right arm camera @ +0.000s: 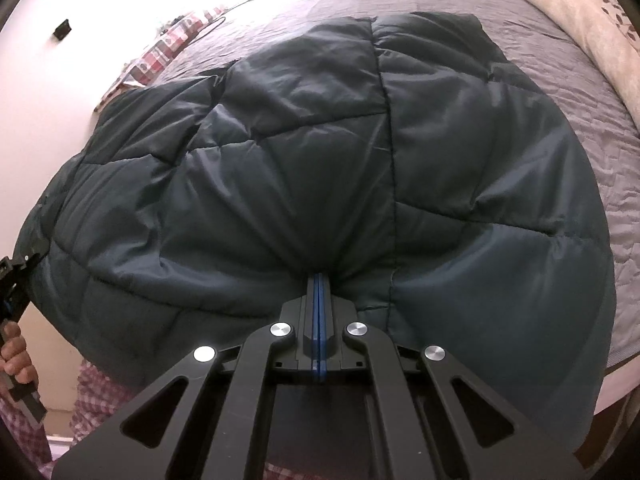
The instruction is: Fold large clothes
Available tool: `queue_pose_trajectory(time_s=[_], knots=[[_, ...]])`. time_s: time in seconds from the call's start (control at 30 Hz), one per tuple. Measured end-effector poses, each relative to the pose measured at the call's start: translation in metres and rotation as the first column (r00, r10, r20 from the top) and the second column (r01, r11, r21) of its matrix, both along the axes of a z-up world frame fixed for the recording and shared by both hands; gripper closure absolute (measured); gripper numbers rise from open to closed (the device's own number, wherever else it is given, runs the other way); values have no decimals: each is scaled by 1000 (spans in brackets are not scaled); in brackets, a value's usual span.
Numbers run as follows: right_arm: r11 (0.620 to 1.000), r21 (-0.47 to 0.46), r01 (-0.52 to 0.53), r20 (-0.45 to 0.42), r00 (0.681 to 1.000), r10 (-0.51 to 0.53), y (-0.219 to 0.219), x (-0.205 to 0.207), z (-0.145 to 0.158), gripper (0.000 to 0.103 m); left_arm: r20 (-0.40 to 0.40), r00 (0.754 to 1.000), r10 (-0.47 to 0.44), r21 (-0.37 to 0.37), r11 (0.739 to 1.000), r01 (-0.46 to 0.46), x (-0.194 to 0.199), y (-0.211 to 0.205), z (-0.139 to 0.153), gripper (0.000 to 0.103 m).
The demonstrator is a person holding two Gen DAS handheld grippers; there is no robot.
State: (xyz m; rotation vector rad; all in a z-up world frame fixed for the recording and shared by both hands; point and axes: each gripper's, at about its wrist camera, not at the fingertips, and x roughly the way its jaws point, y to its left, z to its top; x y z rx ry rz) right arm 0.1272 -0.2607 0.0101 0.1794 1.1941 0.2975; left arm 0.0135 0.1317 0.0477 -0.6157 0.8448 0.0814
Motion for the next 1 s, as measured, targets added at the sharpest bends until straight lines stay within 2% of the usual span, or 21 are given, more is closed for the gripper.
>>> queue_pose_trajectory(time_s=[0.4,0.5,0.53,0.63,0.73,0.8,0.9,1.0], knots=[[1000,13,17,-19,1000,-17,-5,3,1,103,-2,1000,0,-2,1000,0,-1,0,-2,86],[999,19,27,-25,999,-27,-7,6,11,102,1,1000,-3,-5,1000,3,-1,0,-2,86],[999,36,32,-4,999,-32,-7,5,19,99,5,1000,-5,-7,1000,6,-1,-1,-2,86],[997,78,-2,68,998,-3,2,4,41,98,12,1000,-11,-2,1000,12,-2,-1,-2,86],[991,79,-106,110,989,97,30,6,54,98,20,1000,-20,-4,1000,20,-2,0,-1,86],[985,55,-163,107,982,156,49,8,51,98,27,999,-27,-4,1000,27,-2,1,1,86],[976,17,-218,48,975,217,74,16,30,98,40,998,-41,5,999,41,-2,0,7,86],[973,-41,-228,-5,974,228,87,27,6,99,68,996,-66,10,998,65,-3,-5,15,86]])
